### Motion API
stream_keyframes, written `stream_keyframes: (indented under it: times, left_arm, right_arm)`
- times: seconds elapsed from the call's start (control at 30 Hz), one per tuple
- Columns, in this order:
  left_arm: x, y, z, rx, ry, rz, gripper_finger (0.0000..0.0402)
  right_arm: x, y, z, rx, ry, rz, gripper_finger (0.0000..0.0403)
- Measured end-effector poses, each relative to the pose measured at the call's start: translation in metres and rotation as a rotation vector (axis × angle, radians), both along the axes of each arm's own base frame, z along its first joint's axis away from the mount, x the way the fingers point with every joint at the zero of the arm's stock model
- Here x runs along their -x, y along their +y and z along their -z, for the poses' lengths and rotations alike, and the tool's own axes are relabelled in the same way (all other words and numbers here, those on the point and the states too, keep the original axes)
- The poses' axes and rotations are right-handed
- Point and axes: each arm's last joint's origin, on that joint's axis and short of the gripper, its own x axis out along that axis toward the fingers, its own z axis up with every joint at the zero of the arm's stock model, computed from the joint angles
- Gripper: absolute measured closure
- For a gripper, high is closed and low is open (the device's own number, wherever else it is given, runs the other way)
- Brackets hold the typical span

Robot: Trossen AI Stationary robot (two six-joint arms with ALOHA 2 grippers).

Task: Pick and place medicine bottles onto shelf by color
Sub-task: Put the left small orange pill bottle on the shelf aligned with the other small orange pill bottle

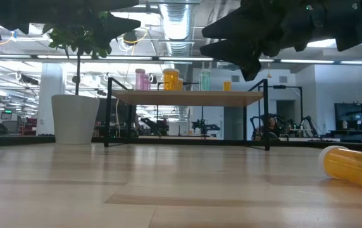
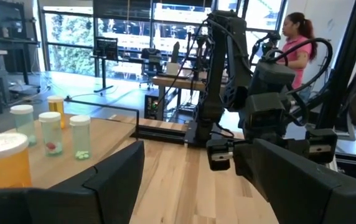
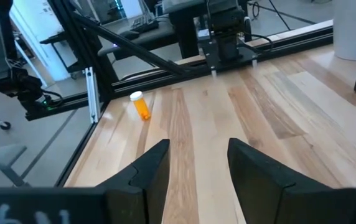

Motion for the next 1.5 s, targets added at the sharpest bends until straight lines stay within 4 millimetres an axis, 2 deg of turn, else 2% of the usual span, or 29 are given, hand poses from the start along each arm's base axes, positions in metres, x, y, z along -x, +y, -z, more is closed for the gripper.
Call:
stream_keyframes:
  times: [1.5]
  left_arm:
    - [-0.0003,-0.0014,0.0014,0.061,0.007,0.053,0.0116]
  right_arm:
    - [0.0,-0.0001,-0.0009,-0.039,-0.006,0.01,0.0223]
